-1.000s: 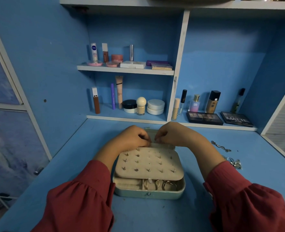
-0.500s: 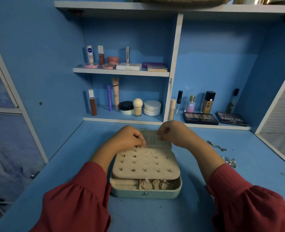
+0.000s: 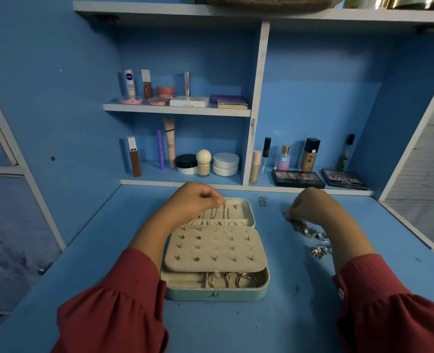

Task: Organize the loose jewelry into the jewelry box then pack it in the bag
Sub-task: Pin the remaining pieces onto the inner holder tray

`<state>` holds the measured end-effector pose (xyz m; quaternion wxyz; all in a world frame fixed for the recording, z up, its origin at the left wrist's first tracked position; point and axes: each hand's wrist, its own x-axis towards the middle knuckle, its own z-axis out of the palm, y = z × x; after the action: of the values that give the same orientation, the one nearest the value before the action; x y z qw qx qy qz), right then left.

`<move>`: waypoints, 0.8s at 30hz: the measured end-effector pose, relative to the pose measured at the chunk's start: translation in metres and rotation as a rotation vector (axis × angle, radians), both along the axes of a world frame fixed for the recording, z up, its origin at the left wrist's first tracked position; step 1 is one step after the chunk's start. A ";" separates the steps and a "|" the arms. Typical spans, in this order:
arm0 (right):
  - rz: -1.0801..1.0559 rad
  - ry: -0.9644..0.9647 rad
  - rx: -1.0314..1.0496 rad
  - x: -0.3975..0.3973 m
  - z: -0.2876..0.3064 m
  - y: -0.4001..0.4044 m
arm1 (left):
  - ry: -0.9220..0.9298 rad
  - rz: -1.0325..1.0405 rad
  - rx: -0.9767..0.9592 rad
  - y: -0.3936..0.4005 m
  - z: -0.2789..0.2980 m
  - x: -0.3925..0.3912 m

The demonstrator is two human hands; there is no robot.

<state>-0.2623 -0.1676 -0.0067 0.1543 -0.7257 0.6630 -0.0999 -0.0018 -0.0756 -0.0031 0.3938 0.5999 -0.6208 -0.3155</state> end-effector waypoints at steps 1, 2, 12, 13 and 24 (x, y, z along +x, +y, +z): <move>-0.009 0.007 -0.004 0.001 -0.002 0.000 | -0.003 -0.010 0.007 0.001 -0.002 -0.002; -0.018 0.003 -0.007 0.002 -0.004 0.000 | -0.016 -0.020 0.016 0.001 -0.004 -0.003; -0.024 -0.525 -0.096 0.011 -0.004 0.009 | -0.139 -0.081 0.069 0.004 -0.007 -0.010; -0.021 -0.671 -0.087 0.012 -0.003 0.010 | -0.140 -0.082 0.075 0.004 -0.007 -0.010; 0.065 -1.269 -0.028 0.022 0.001 0.014 | -0.232 -0.139 0.134 0.005 -0.004 -0.010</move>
<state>-0.2407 -0.1535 -0.0056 0.5104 -0.5471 0.4189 -0.5145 -0.0116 -0.0702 -0.0068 0.2557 0.6127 -0.6798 -0.3115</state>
